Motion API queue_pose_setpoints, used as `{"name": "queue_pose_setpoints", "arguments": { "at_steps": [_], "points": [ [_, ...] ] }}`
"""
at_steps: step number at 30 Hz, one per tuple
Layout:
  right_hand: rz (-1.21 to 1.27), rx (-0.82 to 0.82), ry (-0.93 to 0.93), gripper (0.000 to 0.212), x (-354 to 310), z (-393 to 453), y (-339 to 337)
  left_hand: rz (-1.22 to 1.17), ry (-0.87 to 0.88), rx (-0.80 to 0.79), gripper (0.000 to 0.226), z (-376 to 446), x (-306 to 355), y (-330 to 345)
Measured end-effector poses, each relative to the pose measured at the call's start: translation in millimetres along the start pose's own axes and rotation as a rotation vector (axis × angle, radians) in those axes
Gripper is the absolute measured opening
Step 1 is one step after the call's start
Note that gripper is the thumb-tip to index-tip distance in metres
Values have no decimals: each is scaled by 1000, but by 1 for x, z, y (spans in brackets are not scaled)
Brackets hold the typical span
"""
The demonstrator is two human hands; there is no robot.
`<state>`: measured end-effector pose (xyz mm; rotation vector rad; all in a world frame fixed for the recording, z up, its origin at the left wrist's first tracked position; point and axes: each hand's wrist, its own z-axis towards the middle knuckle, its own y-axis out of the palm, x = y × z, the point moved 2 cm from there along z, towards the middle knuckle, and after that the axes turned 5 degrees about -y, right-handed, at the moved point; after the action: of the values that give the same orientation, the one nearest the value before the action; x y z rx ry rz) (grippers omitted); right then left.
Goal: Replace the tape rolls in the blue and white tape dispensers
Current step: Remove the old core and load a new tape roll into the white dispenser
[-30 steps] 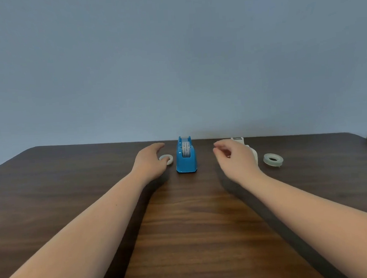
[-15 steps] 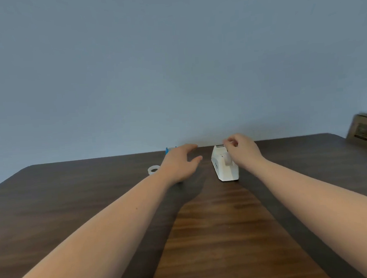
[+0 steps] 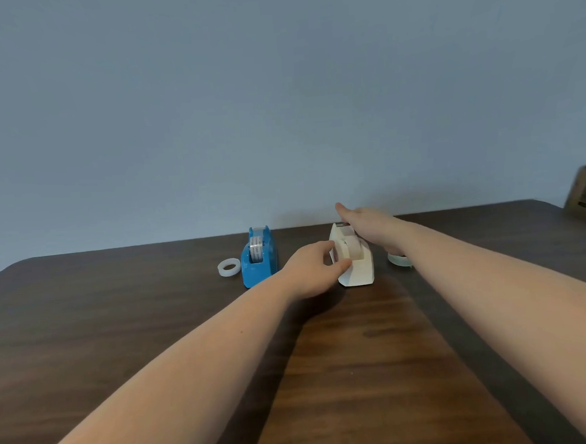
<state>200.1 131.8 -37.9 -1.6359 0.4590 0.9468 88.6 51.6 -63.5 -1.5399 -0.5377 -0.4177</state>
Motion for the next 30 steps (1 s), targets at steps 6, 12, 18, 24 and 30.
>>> {"name": "queue_pose_setpoints", "arguments": {
  "at_steps": [6,12,18,24,30],
  "points": [
    [-41,57,-63,61,8,-7,-6,-96,4,16,51,-9,4,2],
    [-81,83,-93,54,15,-37,-8,-102,23,12,56,-28,4,2],
    [-154,64,-121,44,21,-75,-11,-66,25,33,62,-53,1,2],
    [-209,80,-176,37,32,-112,-17,-95,23,0,56,-80,-3,-1],
    [-166,-31,-226,75,32,-143,-16,-143,52,-95,54,-104,-10,-6]
  ]
}}
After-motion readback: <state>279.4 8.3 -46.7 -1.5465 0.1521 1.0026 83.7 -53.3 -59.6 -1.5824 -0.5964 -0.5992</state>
